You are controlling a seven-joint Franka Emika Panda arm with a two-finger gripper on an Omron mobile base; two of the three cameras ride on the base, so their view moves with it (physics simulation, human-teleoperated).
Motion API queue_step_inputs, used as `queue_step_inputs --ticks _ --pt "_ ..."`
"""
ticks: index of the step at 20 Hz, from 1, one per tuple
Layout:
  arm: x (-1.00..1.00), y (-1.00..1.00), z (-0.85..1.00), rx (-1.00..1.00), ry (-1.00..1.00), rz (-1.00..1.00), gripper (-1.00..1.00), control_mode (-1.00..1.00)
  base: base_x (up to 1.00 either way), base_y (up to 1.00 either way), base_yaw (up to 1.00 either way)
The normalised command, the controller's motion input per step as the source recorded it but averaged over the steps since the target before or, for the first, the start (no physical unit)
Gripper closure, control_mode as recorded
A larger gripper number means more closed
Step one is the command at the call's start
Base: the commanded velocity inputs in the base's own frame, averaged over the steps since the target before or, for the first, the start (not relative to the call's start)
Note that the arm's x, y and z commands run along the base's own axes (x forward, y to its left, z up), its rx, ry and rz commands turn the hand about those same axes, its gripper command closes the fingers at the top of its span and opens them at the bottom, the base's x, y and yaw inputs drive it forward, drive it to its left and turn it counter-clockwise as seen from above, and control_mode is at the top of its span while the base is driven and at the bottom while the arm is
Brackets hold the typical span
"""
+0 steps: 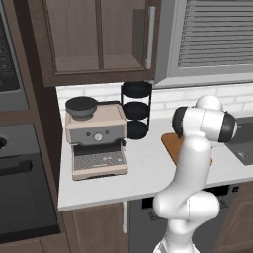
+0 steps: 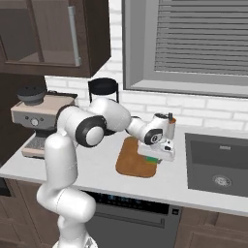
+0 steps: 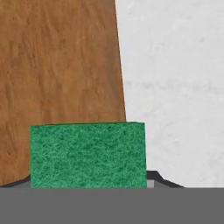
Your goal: Pick up the sponge from the counter and clean the cutting board by briefly scrubbing or pressing down on the cutting board. Once finished, release the sponge.
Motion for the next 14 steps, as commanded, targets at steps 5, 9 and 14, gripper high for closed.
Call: queue_step_inputs --ticks 5,9,14 --pt "-0.90 0.02 -0.08 0.00 0.00 0.00 1.00 -1.00 0.00 0.00 0.00" --pt "-0.49 0.14 -0.39 0.00 0.00 0.00 1.00 -1.00 0.00 0.00 0.00" --pt "-0.15 0.23 -0.74 0.00 0.00 0.00 1.00 -1.00 0.00 0.00 0.00"
